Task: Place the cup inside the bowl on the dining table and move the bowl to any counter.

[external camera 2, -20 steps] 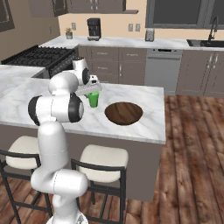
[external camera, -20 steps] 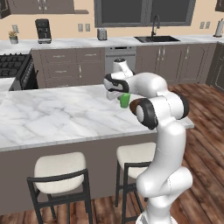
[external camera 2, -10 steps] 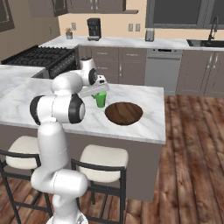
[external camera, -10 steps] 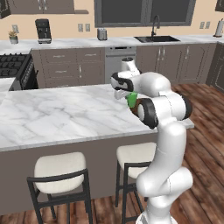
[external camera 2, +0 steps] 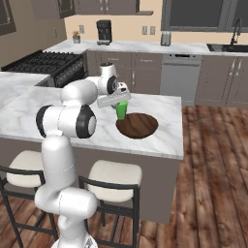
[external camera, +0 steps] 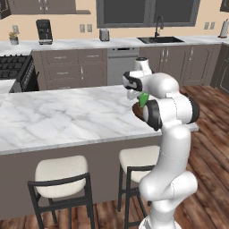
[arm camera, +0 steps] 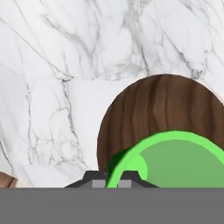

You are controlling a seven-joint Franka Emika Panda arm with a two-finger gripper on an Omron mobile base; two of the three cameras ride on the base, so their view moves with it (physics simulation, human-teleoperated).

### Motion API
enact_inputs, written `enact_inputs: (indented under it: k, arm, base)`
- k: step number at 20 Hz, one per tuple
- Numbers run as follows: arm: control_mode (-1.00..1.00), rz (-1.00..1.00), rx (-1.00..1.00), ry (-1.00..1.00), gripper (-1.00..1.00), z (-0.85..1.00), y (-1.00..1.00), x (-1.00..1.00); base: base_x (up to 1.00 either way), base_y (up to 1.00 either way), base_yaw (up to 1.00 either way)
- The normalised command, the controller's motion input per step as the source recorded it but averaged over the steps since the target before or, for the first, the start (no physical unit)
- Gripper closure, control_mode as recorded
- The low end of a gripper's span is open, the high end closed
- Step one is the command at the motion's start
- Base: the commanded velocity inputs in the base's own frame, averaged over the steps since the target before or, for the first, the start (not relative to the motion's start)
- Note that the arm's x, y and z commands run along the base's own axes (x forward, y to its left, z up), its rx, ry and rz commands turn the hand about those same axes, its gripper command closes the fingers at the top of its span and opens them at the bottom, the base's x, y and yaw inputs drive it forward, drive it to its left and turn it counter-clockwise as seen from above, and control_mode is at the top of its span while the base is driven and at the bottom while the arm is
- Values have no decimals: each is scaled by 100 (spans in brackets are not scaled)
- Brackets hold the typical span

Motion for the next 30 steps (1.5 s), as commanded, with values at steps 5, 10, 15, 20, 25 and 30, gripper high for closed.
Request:
enact_inputs:
  k: [5,10,15,20,25,30]
  arm:
    - [-100,3,0,0,100,0,-42,2]
    - [-100,0,0,0,100,-1,-22,11]
    - [-100,1,0,0,100,-1,-7,12]
    - [-100,0,0,0,100,-5,-1,15]
    - [-100,0,0,0,100,-15,-1,6]
    - [-100,0,0,0,100,-18,-3,0]
  base:
    - [0,0,0]
    - [0,0,0]
    - [0,0,0]
    - [0,0,0]
    - [0,0,0]
    - [0,0,0]
